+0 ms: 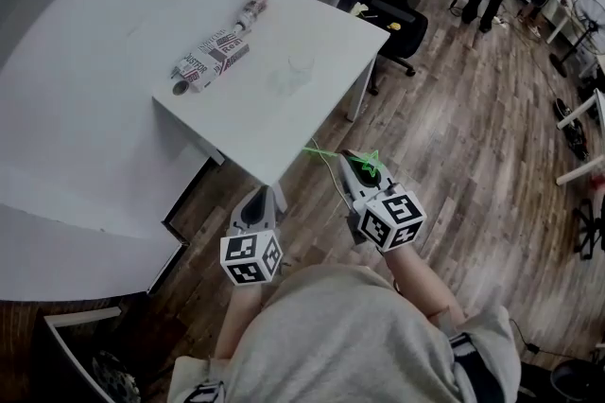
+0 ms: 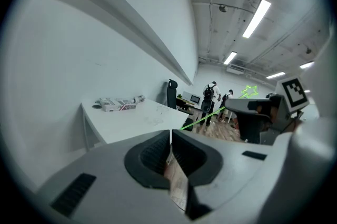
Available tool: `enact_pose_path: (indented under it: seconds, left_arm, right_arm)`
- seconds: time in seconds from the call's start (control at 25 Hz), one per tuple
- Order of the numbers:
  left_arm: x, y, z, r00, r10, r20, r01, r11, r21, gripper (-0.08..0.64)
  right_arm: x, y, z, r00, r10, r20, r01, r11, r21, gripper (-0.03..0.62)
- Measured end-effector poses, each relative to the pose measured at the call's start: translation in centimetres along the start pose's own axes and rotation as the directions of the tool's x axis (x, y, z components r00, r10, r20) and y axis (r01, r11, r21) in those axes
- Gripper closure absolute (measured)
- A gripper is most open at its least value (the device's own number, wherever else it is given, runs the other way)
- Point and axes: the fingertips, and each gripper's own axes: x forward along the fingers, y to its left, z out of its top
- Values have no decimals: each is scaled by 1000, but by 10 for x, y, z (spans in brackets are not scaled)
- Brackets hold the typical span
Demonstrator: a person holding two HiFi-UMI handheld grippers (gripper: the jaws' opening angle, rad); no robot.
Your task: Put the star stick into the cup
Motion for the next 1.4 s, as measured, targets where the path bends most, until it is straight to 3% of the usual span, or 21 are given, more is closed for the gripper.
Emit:
enact_pose_path:
  seconds: [0.56,1.4]
  left_arm:
    - [46,27,10,1000,13,-17,-13,1000,-6,546]
    - [203,76,76,997,68,-28,-68,998,-8,546]
  right_arm:
    - [44,-36,11,999,-35,8,35,999,-6,581]
    - [211,-145,52,999,-24,-22,24,1000,-21,581]
